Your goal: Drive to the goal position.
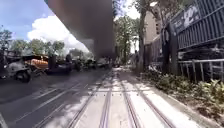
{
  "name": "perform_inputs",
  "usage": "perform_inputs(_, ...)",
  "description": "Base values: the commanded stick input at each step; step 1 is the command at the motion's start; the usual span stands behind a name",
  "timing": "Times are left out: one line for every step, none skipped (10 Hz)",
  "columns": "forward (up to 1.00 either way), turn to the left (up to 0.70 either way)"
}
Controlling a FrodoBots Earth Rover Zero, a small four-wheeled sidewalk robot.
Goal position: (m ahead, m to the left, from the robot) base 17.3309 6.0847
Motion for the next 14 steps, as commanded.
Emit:
perform_inputs(0.7,0.0)
perform_inputs(0.7,0.0)
perform_inputs(0.7,0.0)
perform_inputs(0.7,0.0)
perform_inputs(0.7,0.0)
perform_inputs(0.7,0.0)
perform_inputs(0.7,0.0)
perform_inputs(0.7,0.0)
perform_inputs(0.7,0.0)
perform_inputs(0.7,0.0)
perform_inputs(0.7,0.0)
perform_inputs(0.7,-0.01)
perform_inputs(0.7,-0.02)
perform_inputs(0.7,-0.03)
